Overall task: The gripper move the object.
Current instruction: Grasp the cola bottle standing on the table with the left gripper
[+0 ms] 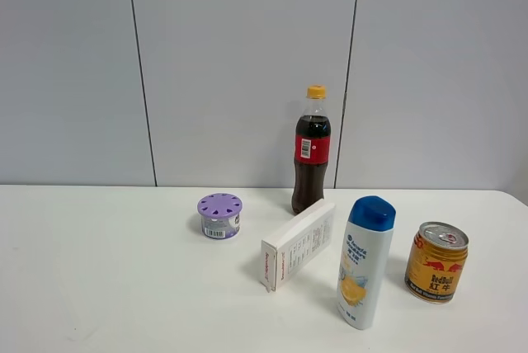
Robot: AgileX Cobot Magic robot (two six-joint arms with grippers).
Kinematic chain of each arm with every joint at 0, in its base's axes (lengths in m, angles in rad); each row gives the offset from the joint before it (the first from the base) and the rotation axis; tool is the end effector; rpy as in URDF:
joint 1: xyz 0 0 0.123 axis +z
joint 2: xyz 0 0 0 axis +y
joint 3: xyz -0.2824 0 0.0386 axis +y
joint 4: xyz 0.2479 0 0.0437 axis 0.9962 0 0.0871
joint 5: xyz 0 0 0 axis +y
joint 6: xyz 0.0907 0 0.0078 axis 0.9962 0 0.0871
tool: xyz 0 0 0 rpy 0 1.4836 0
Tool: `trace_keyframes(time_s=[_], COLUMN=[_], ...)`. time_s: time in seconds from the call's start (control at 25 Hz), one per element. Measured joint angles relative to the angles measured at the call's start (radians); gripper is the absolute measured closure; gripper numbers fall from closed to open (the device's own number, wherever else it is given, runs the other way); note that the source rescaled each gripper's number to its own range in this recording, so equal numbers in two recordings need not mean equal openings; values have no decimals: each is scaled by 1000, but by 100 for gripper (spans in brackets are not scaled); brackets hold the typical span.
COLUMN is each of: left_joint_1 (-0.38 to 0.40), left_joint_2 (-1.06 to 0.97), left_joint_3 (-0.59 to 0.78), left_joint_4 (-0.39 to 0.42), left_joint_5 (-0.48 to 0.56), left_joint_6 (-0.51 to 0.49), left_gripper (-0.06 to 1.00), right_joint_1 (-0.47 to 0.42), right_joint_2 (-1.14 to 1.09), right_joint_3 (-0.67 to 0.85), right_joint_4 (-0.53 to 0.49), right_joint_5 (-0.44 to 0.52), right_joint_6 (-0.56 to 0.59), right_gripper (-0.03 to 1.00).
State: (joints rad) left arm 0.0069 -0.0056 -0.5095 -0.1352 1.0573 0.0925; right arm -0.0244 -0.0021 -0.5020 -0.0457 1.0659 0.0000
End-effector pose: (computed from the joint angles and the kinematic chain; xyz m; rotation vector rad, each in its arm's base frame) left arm -0.0070 -0.0107 0.2806 0.0936 2.0177 -0.0982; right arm -0.0057 -0.0035 0.2774 0.0273 2.0451 -0.0699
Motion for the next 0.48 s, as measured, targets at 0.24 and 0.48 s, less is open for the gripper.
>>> trace_keyframes(time_s=[0.24, 0.48], left_joint_1=[0, 0], left_joint_2=[82, 307], left_joint_3=[-102, -304], left_joint_4=[-32, -35], left_joint_5=[22, 51], left_joint_6=[-3, -5], left_gripper=[-6, -6], right_joint_1=[0, 0], right_joint_2=[0, 0], right_joint_3=[0, 0], right_joint_4=[0, 0], right_joint_5=[0, 0], right_joint_6=[0, 0], right_gripper=[-3, -3])
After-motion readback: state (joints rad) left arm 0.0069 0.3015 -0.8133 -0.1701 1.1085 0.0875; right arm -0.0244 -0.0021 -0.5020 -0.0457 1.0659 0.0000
